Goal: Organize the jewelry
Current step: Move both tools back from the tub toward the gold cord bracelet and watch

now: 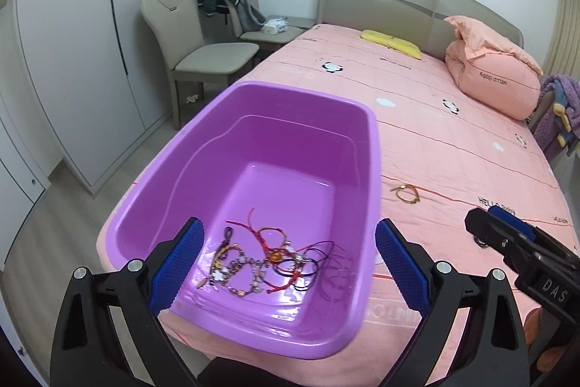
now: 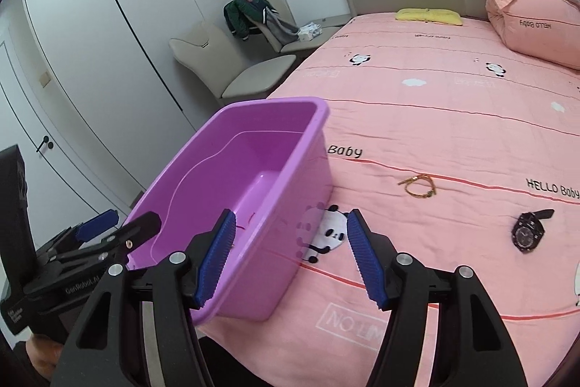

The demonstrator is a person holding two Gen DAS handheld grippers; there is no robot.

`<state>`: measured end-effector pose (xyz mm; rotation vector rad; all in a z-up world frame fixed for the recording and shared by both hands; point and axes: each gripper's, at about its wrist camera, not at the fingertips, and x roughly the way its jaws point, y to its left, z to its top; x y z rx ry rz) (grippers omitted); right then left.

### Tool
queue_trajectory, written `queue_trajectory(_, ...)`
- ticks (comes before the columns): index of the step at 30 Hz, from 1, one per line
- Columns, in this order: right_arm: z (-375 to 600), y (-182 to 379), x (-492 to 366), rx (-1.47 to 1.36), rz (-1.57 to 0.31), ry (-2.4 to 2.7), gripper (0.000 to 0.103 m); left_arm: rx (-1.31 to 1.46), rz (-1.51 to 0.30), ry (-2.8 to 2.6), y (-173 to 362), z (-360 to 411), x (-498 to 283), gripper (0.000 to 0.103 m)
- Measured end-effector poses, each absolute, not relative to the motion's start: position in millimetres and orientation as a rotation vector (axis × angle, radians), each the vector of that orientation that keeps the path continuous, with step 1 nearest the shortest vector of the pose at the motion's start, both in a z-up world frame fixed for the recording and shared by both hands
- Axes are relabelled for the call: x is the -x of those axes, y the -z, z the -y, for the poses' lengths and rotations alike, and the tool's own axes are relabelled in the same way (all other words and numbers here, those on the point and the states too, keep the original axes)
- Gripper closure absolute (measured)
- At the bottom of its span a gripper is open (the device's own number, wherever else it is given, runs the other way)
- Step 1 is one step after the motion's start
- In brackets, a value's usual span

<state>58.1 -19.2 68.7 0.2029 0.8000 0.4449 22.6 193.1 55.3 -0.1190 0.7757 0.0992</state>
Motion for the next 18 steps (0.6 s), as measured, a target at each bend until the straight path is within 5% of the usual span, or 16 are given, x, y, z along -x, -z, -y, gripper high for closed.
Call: queue_trajectory(18, 183.1, -1.8, -12.3, -0.215, -0.804, -0.154, 0.035, 0.067, -0.800, 0.143, -24.7, -52.5, -39.8, 0.009)
